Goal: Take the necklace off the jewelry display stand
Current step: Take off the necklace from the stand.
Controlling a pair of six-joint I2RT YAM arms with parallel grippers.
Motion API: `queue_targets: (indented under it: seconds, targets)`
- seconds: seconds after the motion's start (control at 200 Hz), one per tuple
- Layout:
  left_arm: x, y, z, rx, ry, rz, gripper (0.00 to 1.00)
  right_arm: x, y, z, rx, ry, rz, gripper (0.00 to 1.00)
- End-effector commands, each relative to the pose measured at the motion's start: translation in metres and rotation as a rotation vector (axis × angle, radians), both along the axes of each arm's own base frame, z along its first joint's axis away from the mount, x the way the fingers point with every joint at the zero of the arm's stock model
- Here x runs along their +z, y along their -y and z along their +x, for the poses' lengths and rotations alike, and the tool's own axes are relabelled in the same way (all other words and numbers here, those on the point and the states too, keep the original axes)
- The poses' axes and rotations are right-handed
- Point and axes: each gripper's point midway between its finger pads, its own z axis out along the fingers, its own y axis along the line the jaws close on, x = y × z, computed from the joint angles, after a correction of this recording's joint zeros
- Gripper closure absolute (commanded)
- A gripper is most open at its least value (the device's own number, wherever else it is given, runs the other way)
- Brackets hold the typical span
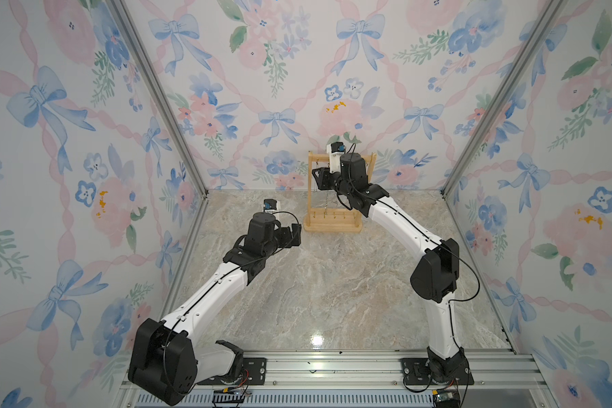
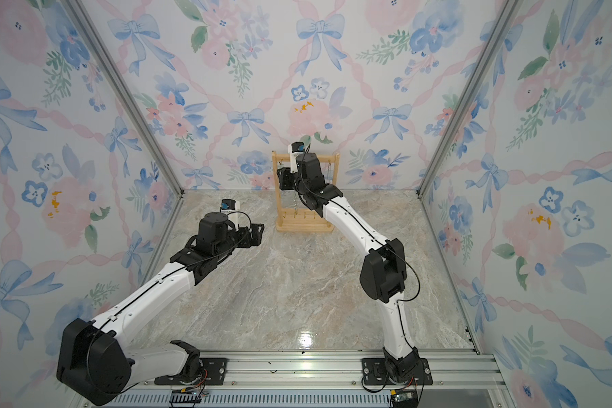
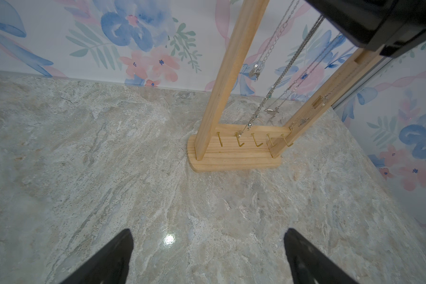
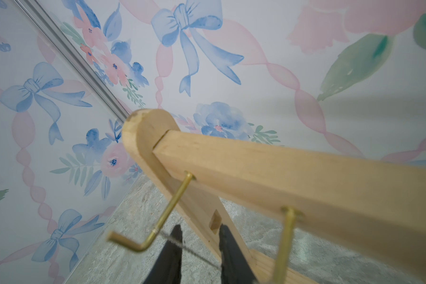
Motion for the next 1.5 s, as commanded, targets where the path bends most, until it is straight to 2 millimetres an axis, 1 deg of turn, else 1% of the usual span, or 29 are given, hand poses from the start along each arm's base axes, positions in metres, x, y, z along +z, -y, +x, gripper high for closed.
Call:
queue_targets:
  seconds: [0.0,0.1,0.18,0.29,0.52,0.94,1.06,1.495]
  targets:
    - [0.02,0.0,0.0,-0.005,0.034,-0.032,0.02,0.004,-0.006,0.001,0.007,0.015,-0.01,0.75]
    - [0.019,0.001,0.0,-0.008,0.032,-0.034,0.02,0.006,-0.007,0.0,0.013,0.02,-0.01,0.81]
    - [0.019,0.002,0.0,-0.01,0.03,-0.034,0.02,0.008,-0.008,-0.001,0.021,0.026,-0.013,0.84]
    - [0.019,0.002,0.0,-0.013,0.03,-0.036,0.02,0.011,-0.008,-0.004,0.03,0.025,-0.012,0.93]
    - [0.019,0.002,0.0,-0.013,0.028,-0.037,0.02,0.02,-0.007,-0.01,0.043,0.03,-0.002,1.0]
    - [0.019,0.003,0.0,-0.015,0.029,-0.039,0.02,0.037,-0.011,-0.024,0.119,0.027,0.052,1.0]
    - [0.018,0.003,0.0,-0.014,0.027,-0.037,0.02,0.045,-0.013,-0.029,0.142,0.034,0.064,1.0]
    - [0.018,0.002,0.001,-0.011,0.027,-0.037,0.02,0.074,-0.009,-0.041,0.17,0.062,0.107,1.0]
